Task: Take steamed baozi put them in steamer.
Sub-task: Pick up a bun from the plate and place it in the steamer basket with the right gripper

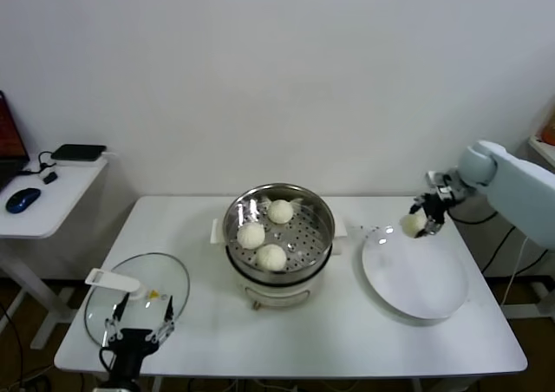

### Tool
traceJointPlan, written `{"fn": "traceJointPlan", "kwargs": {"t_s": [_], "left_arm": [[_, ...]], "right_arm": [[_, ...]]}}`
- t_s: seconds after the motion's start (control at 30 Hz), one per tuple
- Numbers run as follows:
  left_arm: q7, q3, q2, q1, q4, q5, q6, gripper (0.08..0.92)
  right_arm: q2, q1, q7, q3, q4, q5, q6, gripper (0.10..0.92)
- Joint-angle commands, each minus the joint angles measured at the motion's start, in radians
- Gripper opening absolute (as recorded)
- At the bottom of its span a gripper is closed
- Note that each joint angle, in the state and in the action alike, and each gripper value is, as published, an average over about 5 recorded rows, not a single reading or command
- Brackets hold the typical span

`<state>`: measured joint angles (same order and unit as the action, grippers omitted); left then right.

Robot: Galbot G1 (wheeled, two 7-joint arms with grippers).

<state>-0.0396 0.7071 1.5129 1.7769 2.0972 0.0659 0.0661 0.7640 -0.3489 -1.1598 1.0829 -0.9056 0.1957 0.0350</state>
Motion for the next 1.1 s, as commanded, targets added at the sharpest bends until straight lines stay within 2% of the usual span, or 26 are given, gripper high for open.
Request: {"fn": "traceJointPlan", "kwargs": {"t_s": [0.03, 0.23, 0.47, 0.8, 1.1], "left_arm": [[0.005, 0.0, -0.002, 0.0, 0.012, 0.014, -0.006, 0.823], [0.008, -0.002, -0.004, 0.009, 0.022, 0.025, -0.006, 0.823], [0.009, 0.0, -0.006, 0.014, 0.032, 0.026, -0.005, 0.823], [0.011, 0.007, -0.01, 0.024, 0.035, 0.023, -0.002, 0.823], [0.013, 0.014, -0.011, 0.033, 0.032, 0.019, 0.002, 0.823]], "right_arm": [[0.108, -0.414, 0.012, 0.385, -0.129, 0.474, 0.153, 0.67], [0.228, -0.464, 0.028, 0.434, -0.143, 0.602, 0.185, 0.67], [0.345, -0.454, 0.046, 0.446, -0.153, 0.663, 0.216, 0.673], [0.431, -0.355, 0.079, 0.434, -0.169, 0.654, 0.241, 0.67], [0.407, -0.269, 0.09, 0.432, -0.17, 0.58, 0.242, 0.679]]}}
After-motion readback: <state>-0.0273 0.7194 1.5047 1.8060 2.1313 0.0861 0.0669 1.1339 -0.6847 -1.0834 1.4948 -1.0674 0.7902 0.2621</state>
